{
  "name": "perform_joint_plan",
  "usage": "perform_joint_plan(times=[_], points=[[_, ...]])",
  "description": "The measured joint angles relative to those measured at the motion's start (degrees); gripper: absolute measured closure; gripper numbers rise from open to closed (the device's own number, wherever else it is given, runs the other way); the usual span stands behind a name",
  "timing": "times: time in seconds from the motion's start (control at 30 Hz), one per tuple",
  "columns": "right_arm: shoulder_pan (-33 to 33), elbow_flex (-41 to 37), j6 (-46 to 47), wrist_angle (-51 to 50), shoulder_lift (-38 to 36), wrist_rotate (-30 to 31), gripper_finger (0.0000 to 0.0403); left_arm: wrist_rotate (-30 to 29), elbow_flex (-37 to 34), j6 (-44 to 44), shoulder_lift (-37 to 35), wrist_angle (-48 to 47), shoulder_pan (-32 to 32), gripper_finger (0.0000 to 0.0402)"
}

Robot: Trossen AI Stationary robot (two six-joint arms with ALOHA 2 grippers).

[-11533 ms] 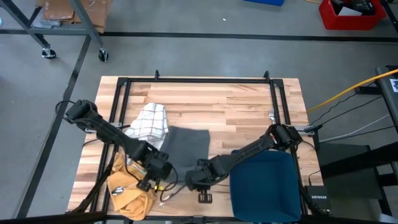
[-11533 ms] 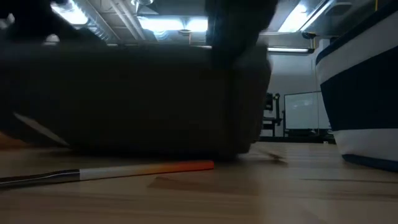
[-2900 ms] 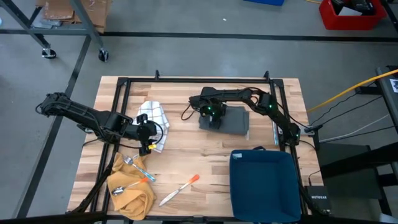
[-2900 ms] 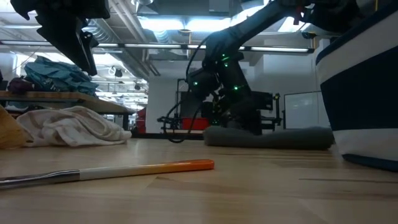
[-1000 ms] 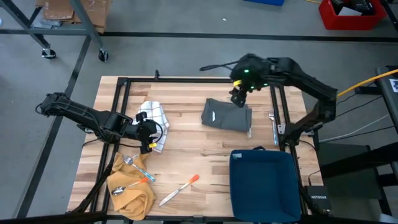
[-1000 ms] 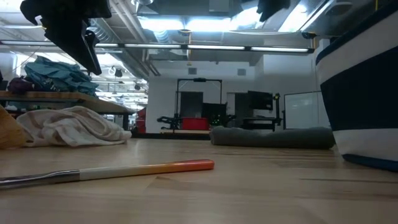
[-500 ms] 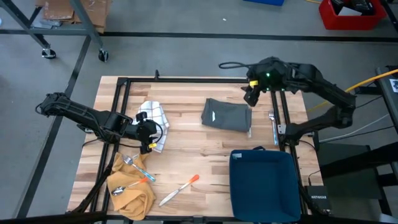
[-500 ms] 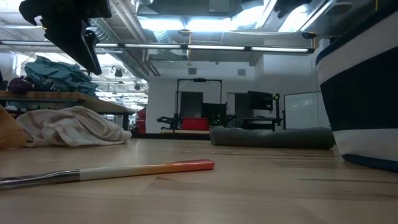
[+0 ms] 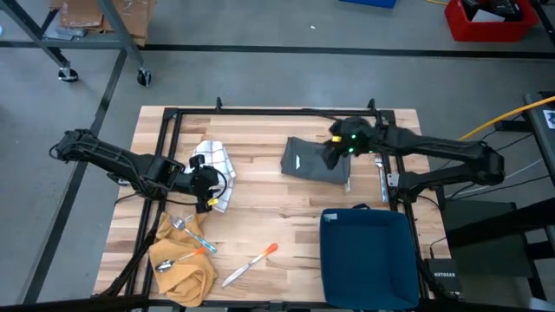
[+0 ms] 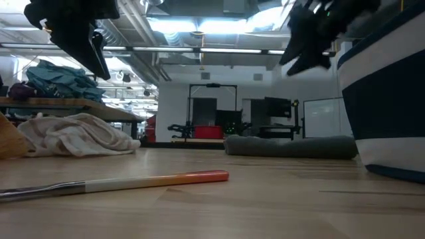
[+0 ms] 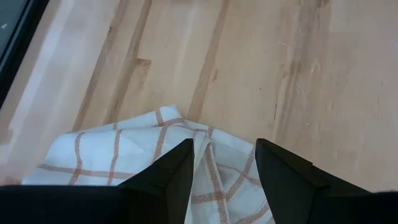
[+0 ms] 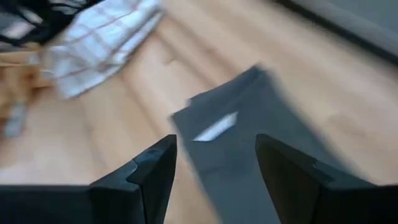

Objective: Fold towel
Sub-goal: Fold the grey towel

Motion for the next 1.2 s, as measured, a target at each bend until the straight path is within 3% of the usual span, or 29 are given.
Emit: perform_joint_plan(times=[0.17,0.53,0.87,1.2], points=[[-0.02,-6.78,6.31,12.92,5.49,-2.81,0.0178,-0.08,0.01,-0.01,0.0,0.02,1.23,0.0237],[-0.02,-7.42,12.96,18.53,18.6,-3.33,0.0178,-0.07,0.0,-0.02,0.0,0.01,3.51,0.0237],[0.0,-7.37,13.49,26.49,21.09,-4.83,0.018,-0.07,0.0,-0.26,0.0,0.04,3.63,0.0237],[0.0,-7.37,13.6,27.26,21.09,-1.83,0.0272,-0.11,0.0,-0.21,0.0,0.22,3.63,0.0237]])
